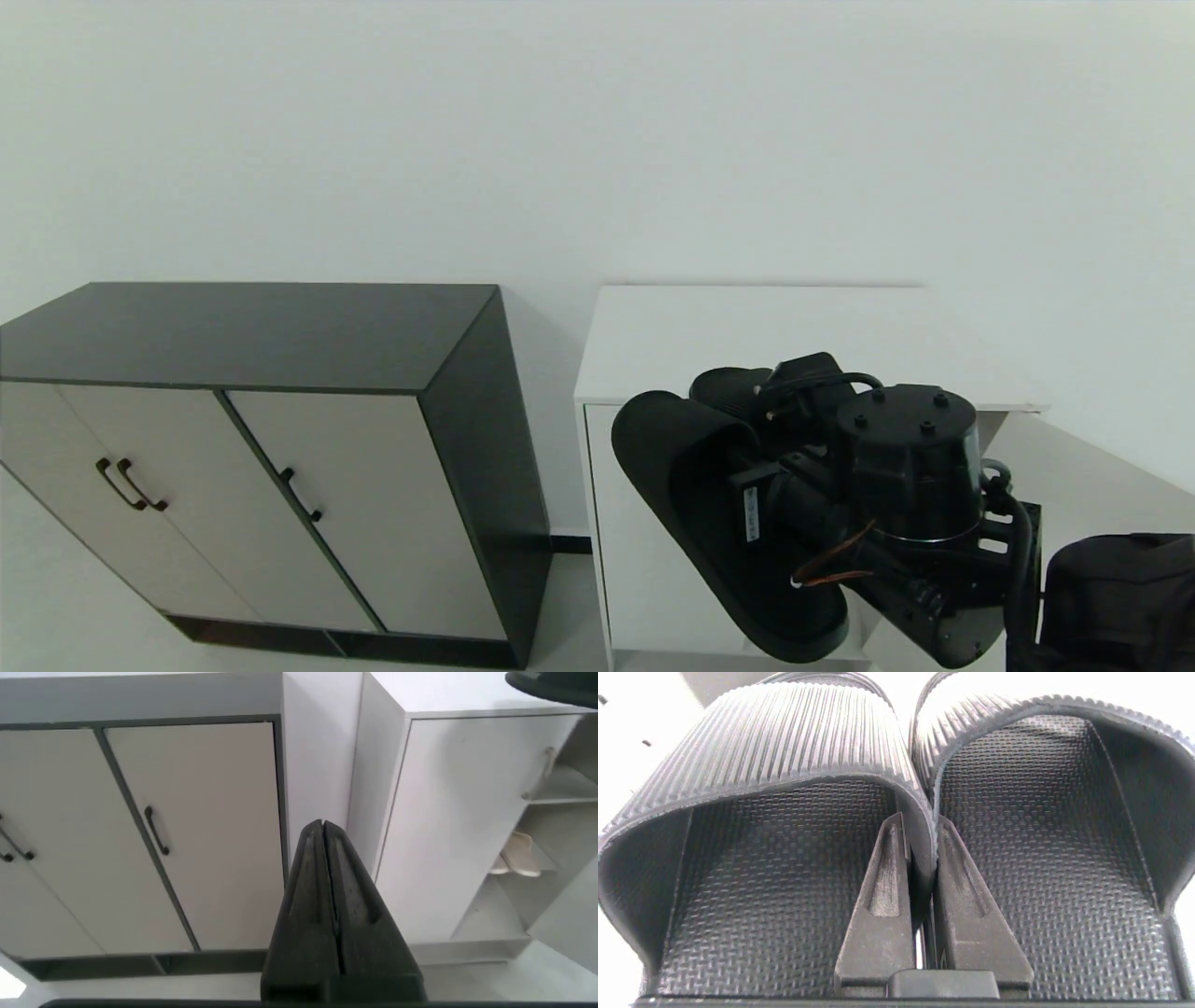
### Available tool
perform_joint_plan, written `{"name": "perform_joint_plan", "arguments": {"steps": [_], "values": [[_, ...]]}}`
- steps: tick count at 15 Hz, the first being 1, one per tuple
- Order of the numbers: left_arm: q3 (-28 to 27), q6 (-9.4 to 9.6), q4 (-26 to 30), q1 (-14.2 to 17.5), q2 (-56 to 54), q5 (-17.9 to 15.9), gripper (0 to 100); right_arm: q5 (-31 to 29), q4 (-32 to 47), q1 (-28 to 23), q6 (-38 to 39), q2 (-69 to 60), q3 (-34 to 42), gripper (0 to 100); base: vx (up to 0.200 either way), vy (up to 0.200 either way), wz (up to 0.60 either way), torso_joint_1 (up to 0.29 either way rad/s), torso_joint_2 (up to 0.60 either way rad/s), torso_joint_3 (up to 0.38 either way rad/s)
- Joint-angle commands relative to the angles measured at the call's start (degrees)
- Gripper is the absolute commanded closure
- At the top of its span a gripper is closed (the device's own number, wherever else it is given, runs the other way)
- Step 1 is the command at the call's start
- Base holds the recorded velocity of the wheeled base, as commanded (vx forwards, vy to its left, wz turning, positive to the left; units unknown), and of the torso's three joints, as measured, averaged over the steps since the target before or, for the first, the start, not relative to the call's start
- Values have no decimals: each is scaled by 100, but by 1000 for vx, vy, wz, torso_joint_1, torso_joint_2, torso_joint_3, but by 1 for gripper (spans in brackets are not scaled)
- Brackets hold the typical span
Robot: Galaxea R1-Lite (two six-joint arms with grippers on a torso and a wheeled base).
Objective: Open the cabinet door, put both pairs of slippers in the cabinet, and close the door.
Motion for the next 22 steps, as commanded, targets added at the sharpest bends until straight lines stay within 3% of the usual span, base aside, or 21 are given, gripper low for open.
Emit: {"name": "perform_joint_plan", "arguments": {"steps": [1,17,22], "values": [[0,0,0,1,7,-1,100,-1,-5,2,10,29,0,100,-200,0,0,-2,2,7],[0,0,0,1,7,-1,100,8,-260,2,-34,73,167,100,-13,0,0,0,0,0],[0,0,0,1,7,34,100,8,-269,2,-34,73,175,100,0,-200,0,3,2,3]]}}
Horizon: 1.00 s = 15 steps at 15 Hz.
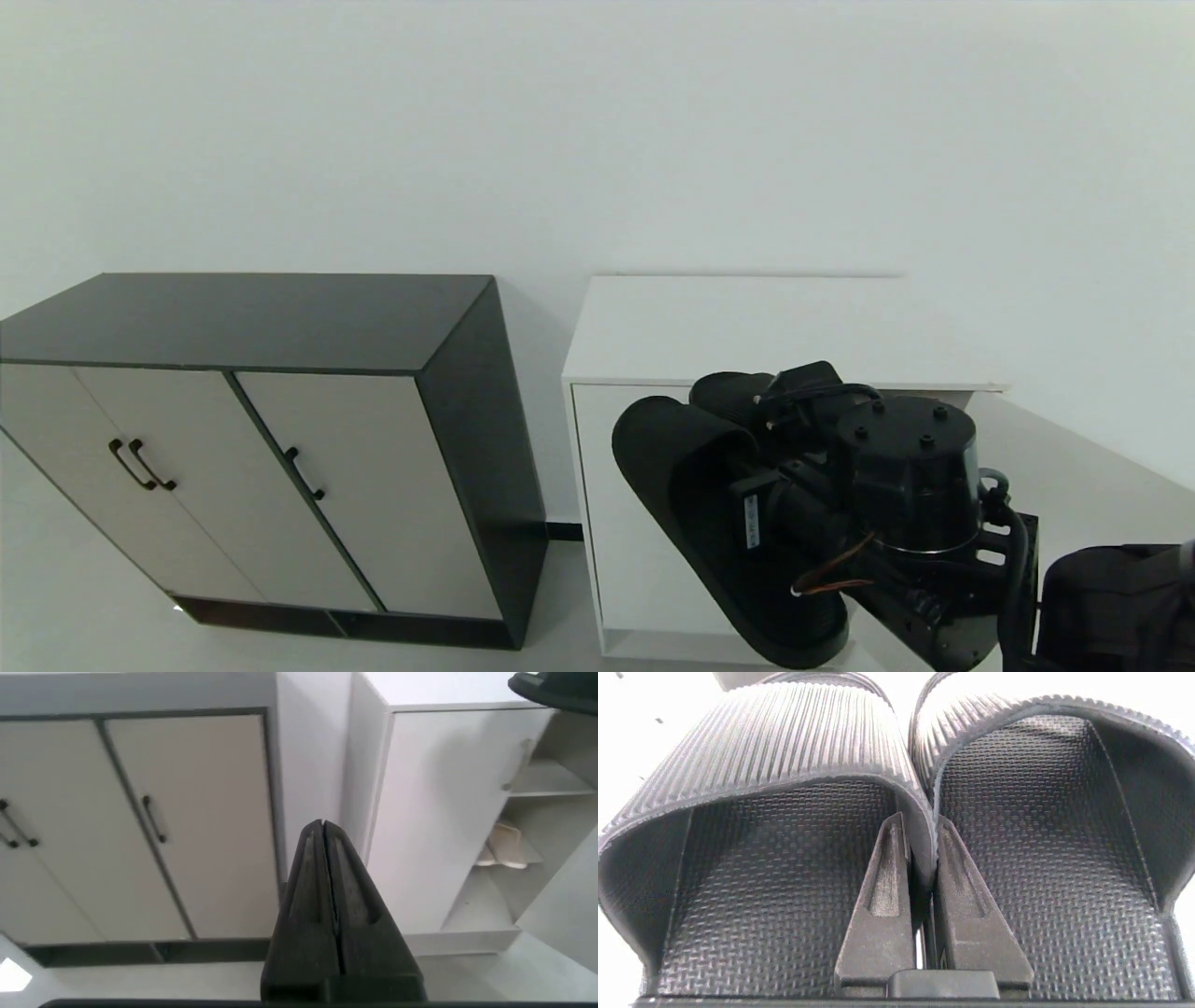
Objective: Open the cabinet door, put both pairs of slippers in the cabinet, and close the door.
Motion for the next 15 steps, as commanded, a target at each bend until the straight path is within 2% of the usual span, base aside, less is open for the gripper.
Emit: {"name": "perform_joint_plan", "arguments": {"steps": [1,8,15], "values": [[0,-5,0,-4,7,0,100,2,-3,16,-40,10,49,100,0,-200,0,2,7,2],[0,-32,0,-4,7,0,100,213,-592,-2,-207,18,286,100,0,-200,0,1,1,2],[0,-32,0,-4,7,0,100,222,-627,-2,-216,18,339,100,0,-200,0,3,2,3]]}}
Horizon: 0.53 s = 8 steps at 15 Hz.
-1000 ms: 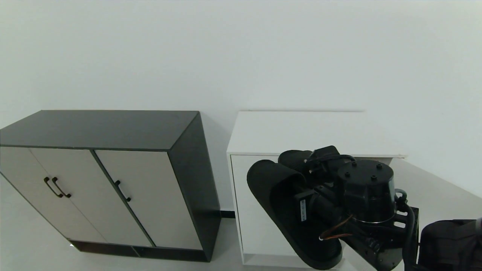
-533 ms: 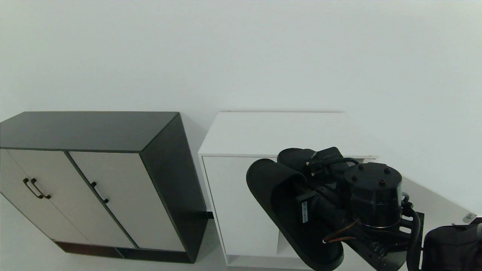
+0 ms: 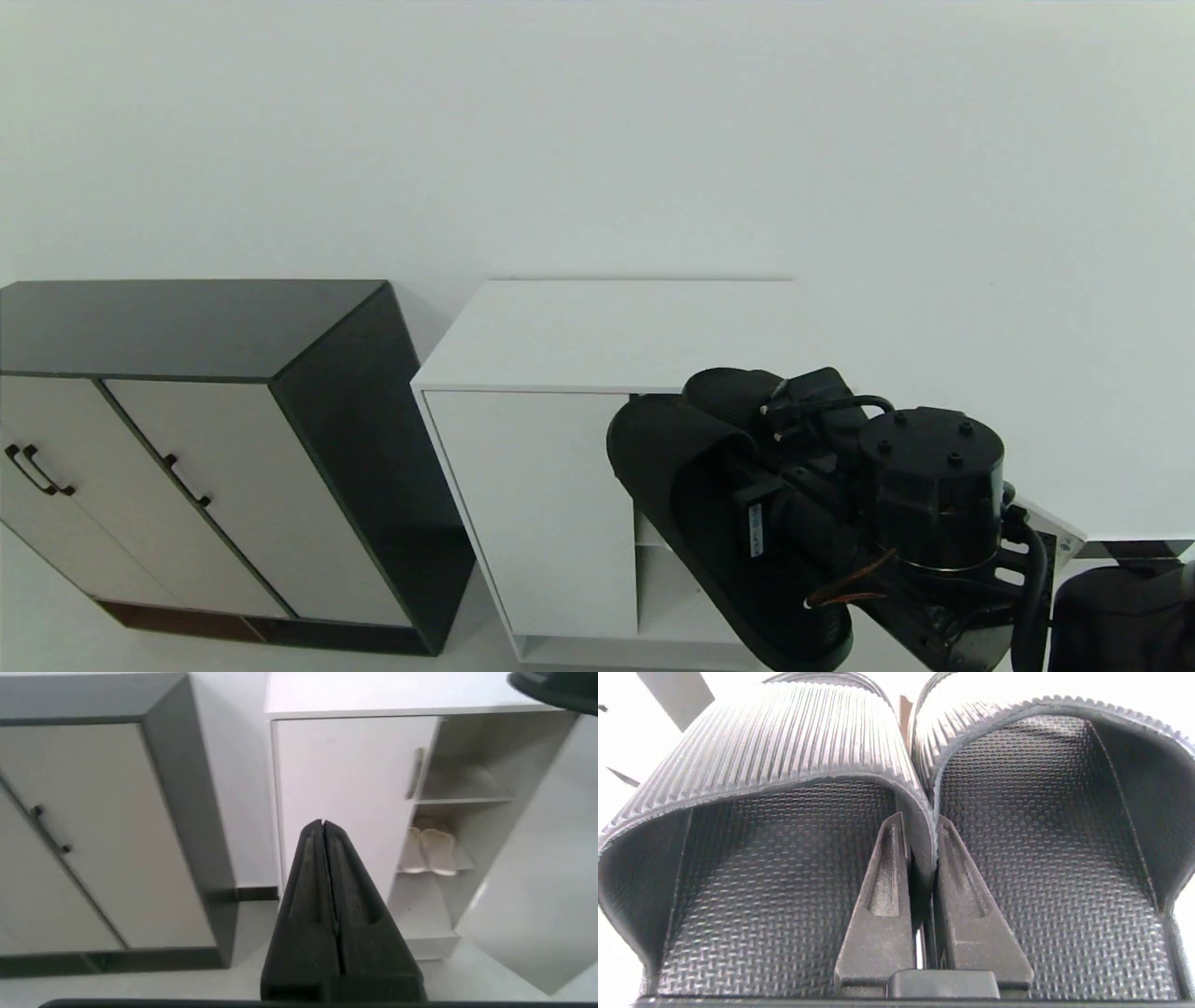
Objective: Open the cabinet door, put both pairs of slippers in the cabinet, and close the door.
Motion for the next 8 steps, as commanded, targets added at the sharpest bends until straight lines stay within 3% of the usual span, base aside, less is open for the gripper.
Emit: {"name": "perform_joint_plan", "arguments": {"steps": [1,8], "values": [[0,-2,0,2,7,0,100,4,6,2,1,10,10,100,0,-200,0,2,7,2],[0,-2,0,2,7,0,100,4,6,2,1,10,27,100,0,0,0,0,0,0]]}}
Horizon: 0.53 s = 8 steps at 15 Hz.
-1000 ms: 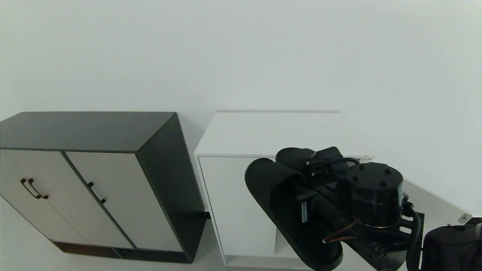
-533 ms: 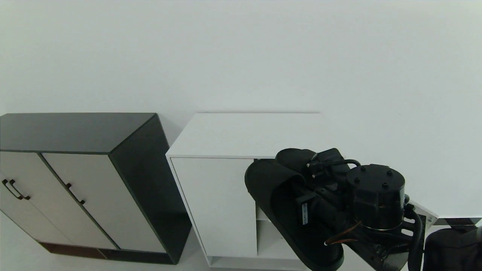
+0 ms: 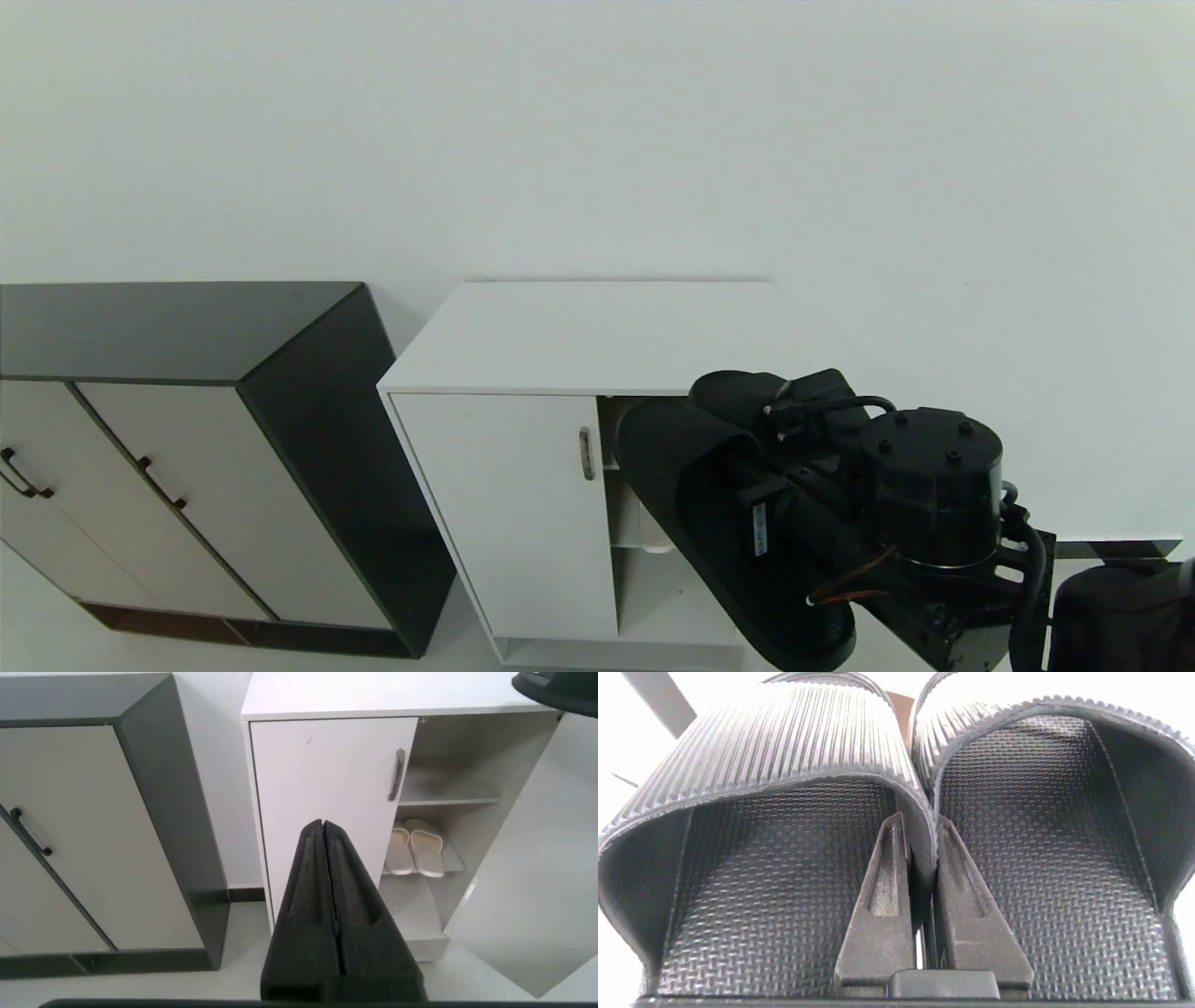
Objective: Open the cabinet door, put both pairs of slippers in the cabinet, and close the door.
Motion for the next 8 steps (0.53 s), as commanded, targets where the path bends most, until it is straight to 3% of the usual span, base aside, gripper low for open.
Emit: {"name": "perform_joint_plan", "arguments": {"steps": [1,8], "values": [[0,-2,0,-1,7,0,100,6,-3,13,0,16,4,100,0,0,0,0,0,0],[0,-2,0,-1,7,0,100,24,-20,-23,26,157,22,100,0,0,0,0,0,0]]}}
